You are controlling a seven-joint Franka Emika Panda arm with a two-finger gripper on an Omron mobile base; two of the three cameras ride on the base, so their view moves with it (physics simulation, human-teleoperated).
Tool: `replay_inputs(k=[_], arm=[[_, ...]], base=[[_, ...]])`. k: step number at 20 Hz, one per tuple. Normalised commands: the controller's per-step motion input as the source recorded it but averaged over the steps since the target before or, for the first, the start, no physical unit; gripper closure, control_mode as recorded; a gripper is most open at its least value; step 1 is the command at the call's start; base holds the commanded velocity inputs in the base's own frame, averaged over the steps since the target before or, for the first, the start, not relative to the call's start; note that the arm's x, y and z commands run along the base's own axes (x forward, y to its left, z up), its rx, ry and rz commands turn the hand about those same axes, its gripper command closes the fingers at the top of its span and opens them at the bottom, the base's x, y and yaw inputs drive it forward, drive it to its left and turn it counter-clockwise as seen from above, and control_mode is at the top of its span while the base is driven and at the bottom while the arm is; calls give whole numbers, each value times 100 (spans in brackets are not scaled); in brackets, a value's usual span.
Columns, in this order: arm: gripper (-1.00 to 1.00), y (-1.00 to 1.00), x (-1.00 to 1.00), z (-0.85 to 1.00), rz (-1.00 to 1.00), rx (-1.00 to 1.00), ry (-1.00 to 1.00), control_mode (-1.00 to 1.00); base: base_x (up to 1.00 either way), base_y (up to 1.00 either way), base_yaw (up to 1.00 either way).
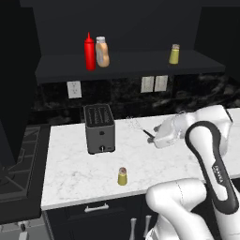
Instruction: Put the shaker and condiment bottle from the counter next to their counterparts in the cabinet.
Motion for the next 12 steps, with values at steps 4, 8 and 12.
replay_inputs(k=[4,8,12], arm=[[-100,14,61,-100,68,0,-15,-100],[-100,4,21,-88,50,0,-9,-100],[-100,-37,-7,-15,21,-2,0,-100]], base=[[0,0,0],[0,0,0],[0,0,0]])
